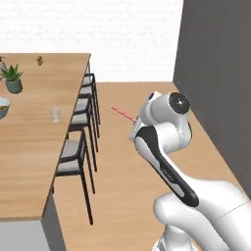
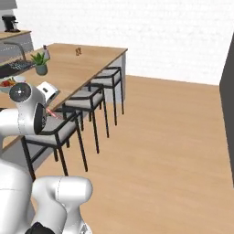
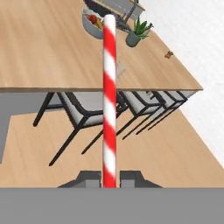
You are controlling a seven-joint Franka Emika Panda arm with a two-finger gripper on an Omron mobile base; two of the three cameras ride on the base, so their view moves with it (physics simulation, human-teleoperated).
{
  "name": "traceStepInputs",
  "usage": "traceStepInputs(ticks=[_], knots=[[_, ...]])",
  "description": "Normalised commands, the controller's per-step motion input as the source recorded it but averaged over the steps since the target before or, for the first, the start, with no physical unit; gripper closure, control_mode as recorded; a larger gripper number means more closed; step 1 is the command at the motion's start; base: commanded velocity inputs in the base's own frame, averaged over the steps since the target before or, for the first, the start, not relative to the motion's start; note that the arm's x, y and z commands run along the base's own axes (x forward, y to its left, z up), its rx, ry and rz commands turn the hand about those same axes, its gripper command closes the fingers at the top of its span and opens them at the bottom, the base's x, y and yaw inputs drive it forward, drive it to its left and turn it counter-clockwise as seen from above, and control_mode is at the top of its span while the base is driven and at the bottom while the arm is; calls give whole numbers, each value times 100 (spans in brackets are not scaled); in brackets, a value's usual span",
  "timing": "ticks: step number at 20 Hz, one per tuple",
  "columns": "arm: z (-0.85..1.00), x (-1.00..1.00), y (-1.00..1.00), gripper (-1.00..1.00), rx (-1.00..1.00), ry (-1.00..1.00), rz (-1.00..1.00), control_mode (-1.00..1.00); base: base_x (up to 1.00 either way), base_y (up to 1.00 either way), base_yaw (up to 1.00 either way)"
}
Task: Take a straw from the drawer in front and place it inside the glass cup on the dining counter.
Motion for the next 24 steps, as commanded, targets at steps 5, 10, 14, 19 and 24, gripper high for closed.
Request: traceStepInputs(ticks=[5,10,14,19,24], knots=[[0,0,0,100,0,0,0,100,69,-62,53],[0,0,0,100,0,0,0,100,61,-70,50],[0,0,0,100,0,0,0,100,57,-69,50],[0,0,0,100,0,0,0,100,57,-65,50],[0,0,0,100,0,0,0,100,44,-66,47]])
